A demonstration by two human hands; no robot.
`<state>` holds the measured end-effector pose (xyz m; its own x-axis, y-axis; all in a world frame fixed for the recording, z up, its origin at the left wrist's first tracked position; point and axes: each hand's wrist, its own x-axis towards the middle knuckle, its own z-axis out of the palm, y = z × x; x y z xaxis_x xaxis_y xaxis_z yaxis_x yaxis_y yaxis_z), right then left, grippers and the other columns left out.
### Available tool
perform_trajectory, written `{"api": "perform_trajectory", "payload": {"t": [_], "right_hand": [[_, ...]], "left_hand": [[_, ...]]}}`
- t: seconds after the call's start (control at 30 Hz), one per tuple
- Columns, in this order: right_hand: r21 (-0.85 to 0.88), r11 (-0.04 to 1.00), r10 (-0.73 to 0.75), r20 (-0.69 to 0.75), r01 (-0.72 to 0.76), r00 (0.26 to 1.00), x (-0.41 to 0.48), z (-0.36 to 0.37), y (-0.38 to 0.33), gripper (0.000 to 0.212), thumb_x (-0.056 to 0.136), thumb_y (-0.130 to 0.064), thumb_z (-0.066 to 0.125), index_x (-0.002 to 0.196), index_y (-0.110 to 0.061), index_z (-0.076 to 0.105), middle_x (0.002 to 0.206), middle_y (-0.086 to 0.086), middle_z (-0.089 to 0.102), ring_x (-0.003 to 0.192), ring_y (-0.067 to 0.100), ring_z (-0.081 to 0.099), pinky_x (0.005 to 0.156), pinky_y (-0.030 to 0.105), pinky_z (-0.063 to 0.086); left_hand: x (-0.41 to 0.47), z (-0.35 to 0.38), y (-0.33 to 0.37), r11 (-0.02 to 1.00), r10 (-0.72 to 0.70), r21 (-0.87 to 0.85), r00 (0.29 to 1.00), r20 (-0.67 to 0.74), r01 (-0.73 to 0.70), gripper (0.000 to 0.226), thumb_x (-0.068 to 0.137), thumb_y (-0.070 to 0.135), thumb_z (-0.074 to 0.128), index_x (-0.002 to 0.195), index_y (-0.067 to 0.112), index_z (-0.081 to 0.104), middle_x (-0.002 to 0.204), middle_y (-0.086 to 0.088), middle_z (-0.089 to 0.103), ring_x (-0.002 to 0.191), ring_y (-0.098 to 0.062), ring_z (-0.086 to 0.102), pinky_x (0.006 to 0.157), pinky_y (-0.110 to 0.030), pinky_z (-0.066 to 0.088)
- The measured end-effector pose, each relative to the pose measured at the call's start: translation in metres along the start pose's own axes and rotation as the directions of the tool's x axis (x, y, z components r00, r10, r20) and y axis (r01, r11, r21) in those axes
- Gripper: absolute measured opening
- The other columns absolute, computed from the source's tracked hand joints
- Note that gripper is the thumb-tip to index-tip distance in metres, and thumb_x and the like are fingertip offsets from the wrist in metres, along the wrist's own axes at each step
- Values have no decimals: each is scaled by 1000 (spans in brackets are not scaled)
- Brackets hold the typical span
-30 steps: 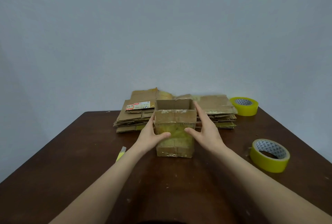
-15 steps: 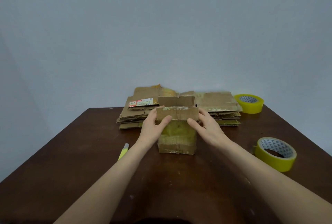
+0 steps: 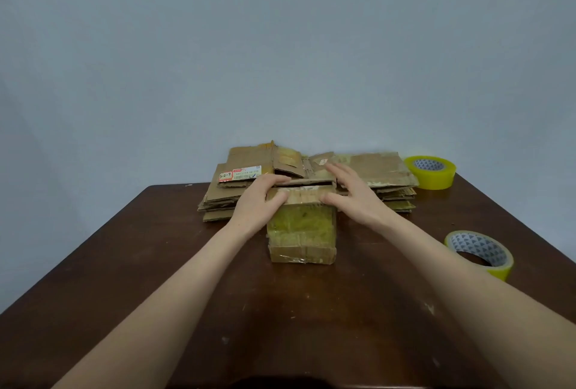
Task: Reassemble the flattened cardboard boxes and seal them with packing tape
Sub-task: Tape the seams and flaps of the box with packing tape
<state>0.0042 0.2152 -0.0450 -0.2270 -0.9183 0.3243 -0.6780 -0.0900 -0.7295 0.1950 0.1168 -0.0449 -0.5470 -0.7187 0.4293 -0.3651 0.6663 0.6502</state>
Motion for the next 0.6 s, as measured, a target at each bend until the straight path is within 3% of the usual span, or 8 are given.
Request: {"api": "perform_trajectory", "payload": {"t": [0.13,0.27,0.43,0.6], "right_hand": [[-155,986,-56,74,67,996,2,6,-4,47,95,-32,53,141,-25,48,152,-8,34,139,12,32,111,29,26],[-313,943,-81,105,110,991,-1,6,-7,58,93,-50,51,146,-26,41,153,-9,30,137,12,34,110,34,32],[-374,918,-73,165,131,984,2,6,-13,65,89,-49,60,147,-31,36,153,-1,27,137,17,35,108,34,33],[-299,951,-39,146,82,988,1,9,-13,71,85,-40,68,146,-23,38,154,3,27,141,20,29,114,34,26]], "left_hand": [[-2,1,-3,981,27,194,999,-41,-19,32,95,23,50,125,23,60,140,4,51,136,-14,34,111,-33,26],[-3,2,8,881,89,460,993,72,-112,45,98,35,41,140,20,45,152,-1,35,144,-15,19,117,-33,14],[-4,11,14,822,19,555,979,203,-130,65,91,59,41,149,37,21,159,-1,14,147,-20,9,117,-38,17],[-4,5,12,801,45,570,969,244,-181,76,89,48,55,151,28,17,160,3,12,147,-19,8,117,-35,17]]}}
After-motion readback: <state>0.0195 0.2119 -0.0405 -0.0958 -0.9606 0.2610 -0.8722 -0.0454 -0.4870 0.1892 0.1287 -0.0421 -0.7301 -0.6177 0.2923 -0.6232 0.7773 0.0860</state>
